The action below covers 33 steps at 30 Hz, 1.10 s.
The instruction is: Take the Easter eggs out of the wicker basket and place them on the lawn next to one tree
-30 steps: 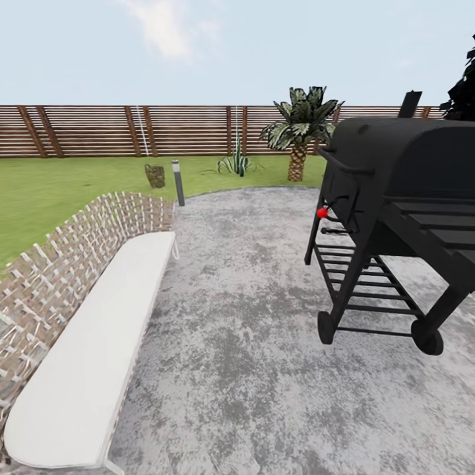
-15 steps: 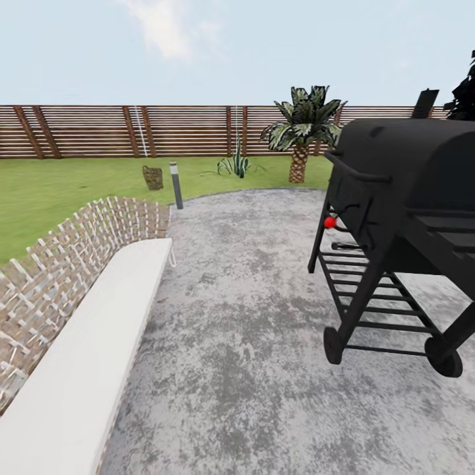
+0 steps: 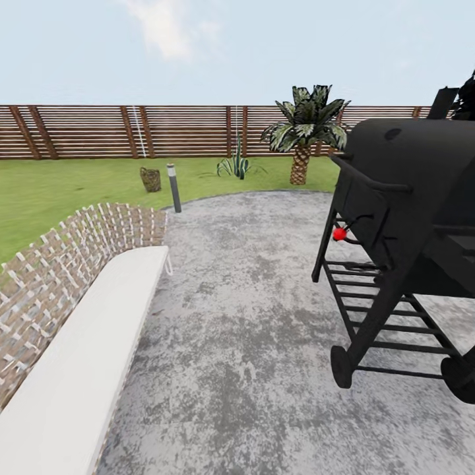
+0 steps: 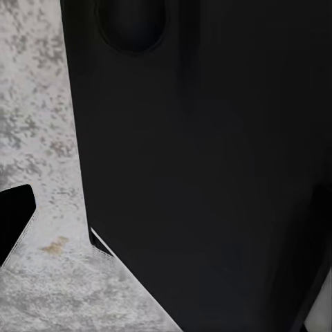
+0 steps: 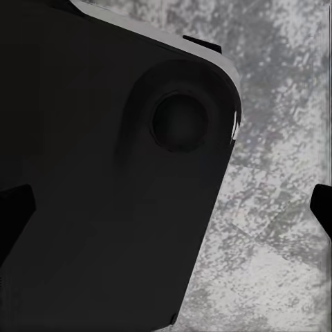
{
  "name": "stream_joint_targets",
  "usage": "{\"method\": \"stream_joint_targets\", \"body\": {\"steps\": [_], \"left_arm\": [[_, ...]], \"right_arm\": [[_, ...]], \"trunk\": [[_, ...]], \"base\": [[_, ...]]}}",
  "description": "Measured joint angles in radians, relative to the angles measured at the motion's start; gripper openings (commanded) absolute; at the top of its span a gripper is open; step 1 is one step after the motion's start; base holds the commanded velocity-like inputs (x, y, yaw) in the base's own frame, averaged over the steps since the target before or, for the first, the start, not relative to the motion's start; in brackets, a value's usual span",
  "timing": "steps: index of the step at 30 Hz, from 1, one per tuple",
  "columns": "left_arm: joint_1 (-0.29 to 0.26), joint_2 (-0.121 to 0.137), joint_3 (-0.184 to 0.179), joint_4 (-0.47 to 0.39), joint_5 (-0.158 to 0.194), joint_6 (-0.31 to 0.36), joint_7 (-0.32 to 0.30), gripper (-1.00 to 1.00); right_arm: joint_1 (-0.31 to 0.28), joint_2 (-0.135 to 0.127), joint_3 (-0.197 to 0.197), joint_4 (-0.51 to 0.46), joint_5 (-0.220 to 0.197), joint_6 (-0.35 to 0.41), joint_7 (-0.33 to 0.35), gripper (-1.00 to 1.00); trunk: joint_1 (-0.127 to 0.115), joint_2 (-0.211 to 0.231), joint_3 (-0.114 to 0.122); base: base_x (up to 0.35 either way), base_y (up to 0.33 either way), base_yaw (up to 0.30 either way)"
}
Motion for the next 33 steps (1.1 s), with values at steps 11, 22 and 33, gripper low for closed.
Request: {"method": "stream_joint_targets", "body": {"steps": [11, 22, 33], "left_arm": [[0.0, -0.001, 0.0, 0.0, 0.0, 0.0, 0.0, 1.0], [0.0, -0.001, 0.0, 0.0, 0.0, 0.0, 0.0, 1.0], [0.0, -0.001, 0.0, 0.0, 0.0, 0.0, 0.0, 1.0]], "right_arm": [[0.0, 0.0, 0.0, 0.0, 0.0, 0.0, 0.0, 1.0], [0.0, -0.002, 0.0, 0.0, -0.001, 0.0, 0.0, 1.0], [0.0, -0.002, -0.001, 0.002, -0.001, 0.001, 0.0, 1.0]], "trunk": [[0.0, 0.0, 0.0], [0.0, 0.0, 0.0], [0.0, 0.0, 0.0]], "base": [[0.339, 0.0, 0.143], [0.339, 0.0, 0.013], [0.339, 0.0, 0.0]]}}
